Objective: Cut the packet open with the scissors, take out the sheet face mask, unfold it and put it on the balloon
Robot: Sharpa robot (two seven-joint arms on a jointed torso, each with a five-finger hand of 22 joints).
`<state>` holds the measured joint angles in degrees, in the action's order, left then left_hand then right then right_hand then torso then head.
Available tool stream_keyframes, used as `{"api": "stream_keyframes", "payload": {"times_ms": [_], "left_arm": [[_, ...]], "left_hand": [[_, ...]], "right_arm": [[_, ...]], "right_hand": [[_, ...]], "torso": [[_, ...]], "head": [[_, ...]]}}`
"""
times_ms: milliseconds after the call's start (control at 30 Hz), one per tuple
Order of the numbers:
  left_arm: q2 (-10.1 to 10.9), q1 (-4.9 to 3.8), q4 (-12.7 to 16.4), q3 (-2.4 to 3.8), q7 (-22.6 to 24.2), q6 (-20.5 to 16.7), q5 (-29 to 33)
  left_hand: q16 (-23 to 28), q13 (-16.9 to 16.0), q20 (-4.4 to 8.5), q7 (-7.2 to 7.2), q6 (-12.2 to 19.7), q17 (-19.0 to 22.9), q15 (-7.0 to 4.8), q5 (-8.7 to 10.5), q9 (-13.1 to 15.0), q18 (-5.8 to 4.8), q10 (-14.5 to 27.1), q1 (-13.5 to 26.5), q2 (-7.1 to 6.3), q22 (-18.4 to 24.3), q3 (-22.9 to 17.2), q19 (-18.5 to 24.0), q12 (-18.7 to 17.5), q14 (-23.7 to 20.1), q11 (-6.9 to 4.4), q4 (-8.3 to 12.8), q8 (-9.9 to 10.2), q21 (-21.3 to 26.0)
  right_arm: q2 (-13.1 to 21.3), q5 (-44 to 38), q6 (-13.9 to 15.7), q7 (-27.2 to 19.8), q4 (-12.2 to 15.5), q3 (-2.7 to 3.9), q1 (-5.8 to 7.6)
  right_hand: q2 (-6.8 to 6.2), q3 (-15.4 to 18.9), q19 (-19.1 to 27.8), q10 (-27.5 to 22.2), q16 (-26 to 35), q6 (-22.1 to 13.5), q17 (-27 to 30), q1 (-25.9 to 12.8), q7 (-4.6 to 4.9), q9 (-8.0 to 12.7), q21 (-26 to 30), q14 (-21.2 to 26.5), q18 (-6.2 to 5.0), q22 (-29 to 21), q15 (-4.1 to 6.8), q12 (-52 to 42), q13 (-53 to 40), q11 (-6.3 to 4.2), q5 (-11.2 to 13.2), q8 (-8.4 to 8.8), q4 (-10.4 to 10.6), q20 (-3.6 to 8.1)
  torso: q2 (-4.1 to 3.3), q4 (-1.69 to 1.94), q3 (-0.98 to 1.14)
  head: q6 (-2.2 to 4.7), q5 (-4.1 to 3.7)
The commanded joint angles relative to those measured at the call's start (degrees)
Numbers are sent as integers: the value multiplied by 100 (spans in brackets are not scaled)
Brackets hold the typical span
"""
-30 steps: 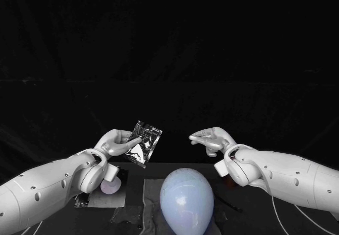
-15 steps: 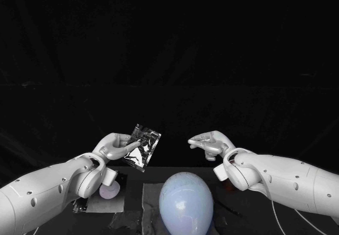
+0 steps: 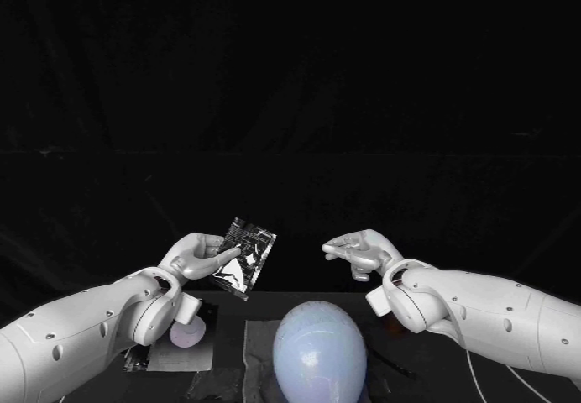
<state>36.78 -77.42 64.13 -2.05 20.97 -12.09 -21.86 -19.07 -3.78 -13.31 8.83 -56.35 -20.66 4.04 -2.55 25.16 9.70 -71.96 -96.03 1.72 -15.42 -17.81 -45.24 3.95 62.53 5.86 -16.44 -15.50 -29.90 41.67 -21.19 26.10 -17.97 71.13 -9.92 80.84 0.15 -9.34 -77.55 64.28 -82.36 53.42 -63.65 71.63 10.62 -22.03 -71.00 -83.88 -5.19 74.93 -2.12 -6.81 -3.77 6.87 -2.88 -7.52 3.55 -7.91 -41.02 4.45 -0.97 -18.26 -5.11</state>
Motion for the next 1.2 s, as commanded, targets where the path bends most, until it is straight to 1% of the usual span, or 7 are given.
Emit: {"api": "stream_keyframes", "payload": {"times_ms": [33,433,633,667,800,967,1200], "left_arm": [[-10,-14,15,6,86,27,46],[9,-25,46,2,111,-3,-434],[17,-31,74,0,139,-81,-651],[15,-32,81,-3,143,-97,-672],[6,-32,96,-27,131,-114,-716],[-24,-31,81,-57,108,-130,-743],[-40,-28,62,-72,129,-181,-725]], "left_hand": [[28,-2,4,11,-18,-15,-10,-19,21,48,-38,-4,-2,-14,-82,41,-21,45,5,-3,-24,-33],[40,-1,1,15,-14,-25,-7,-18,24,47,-35,30,-38,-19,-120,48,-23,46,8,-6,-26,-39],[61,-3,0,14,-23,-47,-10,-18,41,51,-41,52,-181,-31,-159,54,-19,54,2,26,-47,-56],[66,-4,2,13,-31,-52,-13,-18,50,53,-46,35,-230,-37,-166,54,-17,58,-2,53,-58,-67],[95,-17,69,46,-152,-80,-56,-19,104,41,-135,-141,-496,-182,-162,72,11,126,-14,385,-151,-277],[186,-17,128,40,-221,-107,-80,-17,100,-60,-190,-79,-511,-515,-217,423,0,205,-30,640,-145,-688],[221,-21,130,35,-246,-133,-86,-17,106,-89,-215,-6,-516,-645,-272,575,4,242,-36,713,-142,-845]], "right_arm": [[-14,-4,-107,-78,-2,2,0],[-50,-30,-172,-36,0,3,2],[-137,-105,-243,73,-36,4,46],[-170,-127,-271,102,-65,5,72],[-289,-174,-390,212,-193,8,173],[-404,-288,-531,351,-279,9,305],[-462,-374,-601,434,-328,10,376]], "right_hand": [[-12,-2,-54,13,-28,19,-14,53,22,6,-32,-94,43,131,10,12,5,-14,6,39,47,1],[-10,-10,-61,16,-30,23,-17,91,22,15,-43,-96,46,141,9,15,5,-15,5,48,48,0],[18,-107,-103,58,-46,53,-54,289,10,52,-103,-107,59,193,20,16,2,-29,7,79,25,4],[37,-148,-123,77,-49,64,-62,339,1,59,-132,-109,65,216,26,14,2,-38,6,83,15,7],[57,-287,-152,183,-56,93,-71,451,-17,90,-170,-115,73,249,48,9,-3,-64,6,108,17,26],[56,-450,-140,229,-46,128,-43,536,-30,116,-148,-109,68,240,63,47,4,-78,4,126,24,42],[9,-544,-140,246,-46,146,-49,542,-27,136,-147,-110,69,246,63,84,7,-76,5,143,51,46]], "torso": [[4,2,-2],[13,-1,6],[15,-6,7],[16,-5,7],[12,5,4],[17,5,-3],[21,10,3]], "head": [[-12,12],[-166,36],[-221,38],[-267,51],[-290,30],[-348,11],[-414,-10]]}}
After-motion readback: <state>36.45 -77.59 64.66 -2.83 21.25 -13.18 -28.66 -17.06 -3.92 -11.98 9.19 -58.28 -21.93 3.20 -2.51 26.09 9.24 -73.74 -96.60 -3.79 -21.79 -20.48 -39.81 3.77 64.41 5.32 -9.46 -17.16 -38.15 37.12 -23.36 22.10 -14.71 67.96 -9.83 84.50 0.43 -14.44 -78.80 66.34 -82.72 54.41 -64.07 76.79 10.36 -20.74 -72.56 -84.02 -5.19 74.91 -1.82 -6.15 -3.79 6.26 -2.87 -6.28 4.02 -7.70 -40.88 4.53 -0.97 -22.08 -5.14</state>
